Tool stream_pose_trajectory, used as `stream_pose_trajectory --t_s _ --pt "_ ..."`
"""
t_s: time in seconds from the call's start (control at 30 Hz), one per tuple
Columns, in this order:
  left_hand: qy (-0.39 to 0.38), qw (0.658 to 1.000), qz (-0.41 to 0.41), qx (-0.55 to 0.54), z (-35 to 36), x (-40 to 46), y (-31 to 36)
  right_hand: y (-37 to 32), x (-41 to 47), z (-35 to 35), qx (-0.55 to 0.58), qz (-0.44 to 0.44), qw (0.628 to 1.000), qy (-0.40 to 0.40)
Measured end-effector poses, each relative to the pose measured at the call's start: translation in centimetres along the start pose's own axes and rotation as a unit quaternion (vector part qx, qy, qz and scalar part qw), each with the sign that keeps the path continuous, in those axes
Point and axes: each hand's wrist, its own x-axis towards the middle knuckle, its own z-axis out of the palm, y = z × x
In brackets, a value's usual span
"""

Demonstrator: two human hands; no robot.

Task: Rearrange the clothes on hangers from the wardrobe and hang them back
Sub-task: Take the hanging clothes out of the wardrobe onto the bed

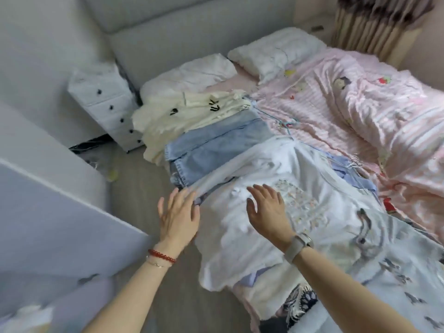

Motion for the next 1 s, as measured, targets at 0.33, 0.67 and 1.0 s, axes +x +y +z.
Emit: stream_pose_trajectory --t_s 0.33,0.67,1.0 --pt "0.185 0.927 -0.315 0.078 -13.0 -19.5 -29.7 -32.1 -4.4 15.6 0.001 -0.333 0.926 -0.176" --pt "0.3 0.759 -0.55 0.177 -22.3 -40.8 -42.3 -55.5 -17.0 27.2 0.07 -0.537 0.769 -0.339" --pt "0.286 0.647 -0.665 0.237 -28.2 -48.7 -48.7 -74.0 -27.6 32.3 0.213 -0.545 0.643 -0.494"
